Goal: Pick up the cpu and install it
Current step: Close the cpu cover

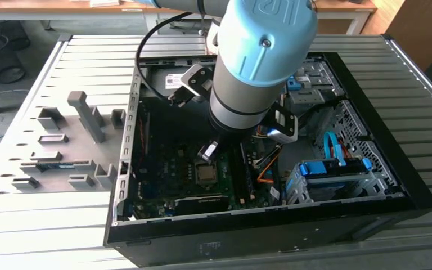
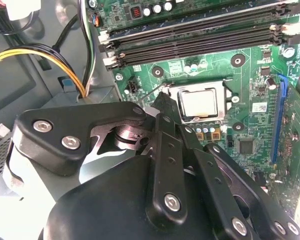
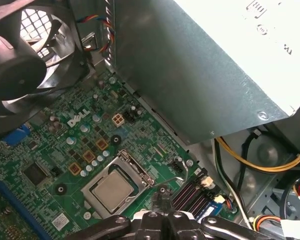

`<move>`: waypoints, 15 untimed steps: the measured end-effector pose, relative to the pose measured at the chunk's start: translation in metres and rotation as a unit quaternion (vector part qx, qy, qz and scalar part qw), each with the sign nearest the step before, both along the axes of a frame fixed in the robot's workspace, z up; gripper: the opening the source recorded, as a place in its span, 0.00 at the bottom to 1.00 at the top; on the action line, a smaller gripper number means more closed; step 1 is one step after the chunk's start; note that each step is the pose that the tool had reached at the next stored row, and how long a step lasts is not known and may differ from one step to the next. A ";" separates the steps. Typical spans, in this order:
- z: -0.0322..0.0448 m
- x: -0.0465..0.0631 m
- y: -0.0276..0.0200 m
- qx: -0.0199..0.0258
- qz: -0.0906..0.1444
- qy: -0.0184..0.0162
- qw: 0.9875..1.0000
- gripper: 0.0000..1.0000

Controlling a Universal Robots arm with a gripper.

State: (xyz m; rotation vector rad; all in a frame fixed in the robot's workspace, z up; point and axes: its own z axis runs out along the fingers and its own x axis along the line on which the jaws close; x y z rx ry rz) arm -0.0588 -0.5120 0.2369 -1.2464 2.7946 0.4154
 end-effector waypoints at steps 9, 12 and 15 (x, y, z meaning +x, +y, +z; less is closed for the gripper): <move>-0.0060 0.000 0.0001 -0.029 0.000 0.000 1.000 0.10; -0.0061 0.000 0.0015 -0.046 0.000 0.000 0.999 0.10; -0.0050 0.000 0.0015 -0.050 0.000 0.000 0.999 0.10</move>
